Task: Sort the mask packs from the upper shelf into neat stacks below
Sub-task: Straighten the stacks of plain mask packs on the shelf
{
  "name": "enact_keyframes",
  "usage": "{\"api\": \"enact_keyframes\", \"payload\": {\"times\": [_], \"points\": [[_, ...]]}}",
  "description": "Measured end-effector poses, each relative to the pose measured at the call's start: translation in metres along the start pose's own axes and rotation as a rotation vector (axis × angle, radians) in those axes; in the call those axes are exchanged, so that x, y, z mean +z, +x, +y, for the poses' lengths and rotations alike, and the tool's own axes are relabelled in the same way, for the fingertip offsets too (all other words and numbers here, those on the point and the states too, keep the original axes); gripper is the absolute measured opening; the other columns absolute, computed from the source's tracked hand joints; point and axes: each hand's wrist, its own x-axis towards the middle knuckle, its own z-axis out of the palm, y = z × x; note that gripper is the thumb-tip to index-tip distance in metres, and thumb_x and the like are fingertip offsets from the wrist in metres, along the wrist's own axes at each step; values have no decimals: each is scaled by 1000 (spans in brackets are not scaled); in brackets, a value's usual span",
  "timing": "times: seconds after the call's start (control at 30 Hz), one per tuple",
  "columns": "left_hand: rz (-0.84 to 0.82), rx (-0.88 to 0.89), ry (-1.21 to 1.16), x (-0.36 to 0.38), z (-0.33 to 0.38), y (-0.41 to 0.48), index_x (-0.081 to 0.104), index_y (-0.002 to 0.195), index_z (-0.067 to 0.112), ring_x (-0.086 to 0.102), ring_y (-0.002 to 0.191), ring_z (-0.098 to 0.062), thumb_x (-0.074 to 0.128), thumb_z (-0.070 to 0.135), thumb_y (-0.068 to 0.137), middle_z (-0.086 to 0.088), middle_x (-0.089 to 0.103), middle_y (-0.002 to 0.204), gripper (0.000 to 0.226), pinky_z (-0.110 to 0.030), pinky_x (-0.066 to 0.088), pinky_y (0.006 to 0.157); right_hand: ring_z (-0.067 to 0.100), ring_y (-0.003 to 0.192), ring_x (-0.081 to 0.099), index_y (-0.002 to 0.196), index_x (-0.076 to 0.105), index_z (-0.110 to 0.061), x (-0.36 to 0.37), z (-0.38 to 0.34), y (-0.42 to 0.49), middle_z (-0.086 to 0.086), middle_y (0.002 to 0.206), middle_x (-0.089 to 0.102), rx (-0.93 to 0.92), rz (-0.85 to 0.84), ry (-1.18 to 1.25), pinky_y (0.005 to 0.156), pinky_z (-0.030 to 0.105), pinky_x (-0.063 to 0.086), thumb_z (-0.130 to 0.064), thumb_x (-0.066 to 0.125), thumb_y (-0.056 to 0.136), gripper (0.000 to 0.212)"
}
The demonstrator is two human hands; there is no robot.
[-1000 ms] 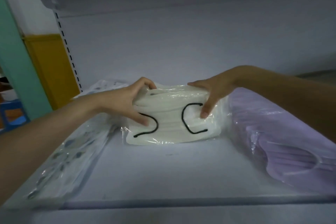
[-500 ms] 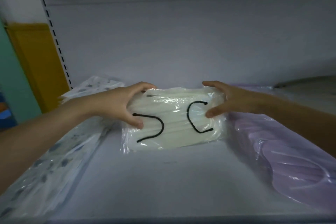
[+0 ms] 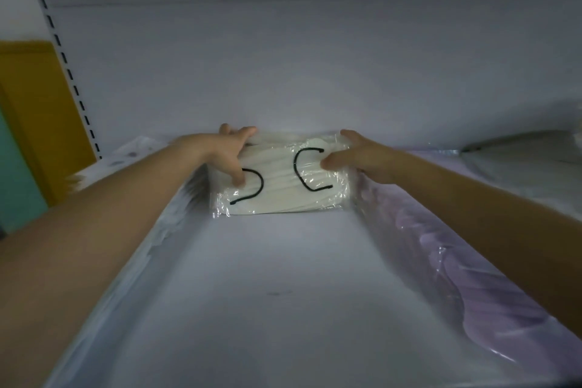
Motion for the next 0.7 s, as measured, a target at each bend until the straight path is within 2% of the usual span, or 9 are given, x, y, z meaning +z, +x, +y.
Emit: {"api": "enact_keyframes", "payload": {"times": [0.17,0.23,0.27,0.33,0.43,0.5,0.57,0.63,0.7], "points": [[49,29,-226,6,-9,-2,-4,149,35,23,138,-24,75,25,72,-9,13,147,111,-29,25,109,17,94,61,132,32,-13,2,-1,6,4,107,58,19,-15,137,80,27,50,-10,76,73,73],[53,36,-293,6,-13,-6,3,149,37,22,138,-22,76,27,73,-6,14,146,106,-28,22,108,26,90,64,129,40,-7,2,0,10,14,106,63,51,-29,66,80,37,51,-27,89,50,96],[61,36,-255,5,-13,-9,5,149,36,22,138,-23,75,27,76,-6,14,145,101,-28,22,109,29,84,62,125,45,-5,1,1,14,17,102,63,62,-59,39,75,38,49,-30,90,42,98],[122,32,-36,4,-8,-14,5,150,32,17,140,-26,73,32,76,-6,9,149,100,-33,19,113,30,79,49,109,56,-5,0,-2,18,18,91,54,68,-121,19,68,34,40,-27,83,46,72],[210,129,176,-2,1,-18,-3,150,33,-2,145,-24,67,44,78,-3,-5,157,102,-45,6,117,31,90,47,105,57,-4,1,-20,1,27,101,52,84,-148,-14,81,43,42,-26,78,47,66],[184,173,77,-2,10,-18,-5,149,36,-7,146,-19,53,47,84,3,-5,159,88,-45,-1,118,30,113,49,134,46,-9,0,-24,-1,27,132,48,30,-80,-228,100,53,37,-28,77,58,85],[176,155,18,10,17,-15,-4,149,35,-9,146,-17,37,47,94,7,-5,159,70,-44,-4,117,28,141,20,150,8,-21,4,-26,-6,10,155,14,-92,78,-665,113,47,19,-32,72,76,99],[193,133,86,28,21,-12,-5,150,32,-10,146,-19,29,52,96,6,-7,159,67,-45,-5,117,23,145,-3,150,-5,-24,13,-27,-13,3,158,-5,-314,136,-920,116,41,4,-40,60,86,92],[225,145,169,40,19,-11,-10,149,30,-13,145,-21,31,55,95,3,-12,159,73,-47,-6,117,20,145,-9,149,-5,-25,25,-22,-16,0,158,-9,-384,97,-1055,116,39,-4,-53,46,90,83]]}}
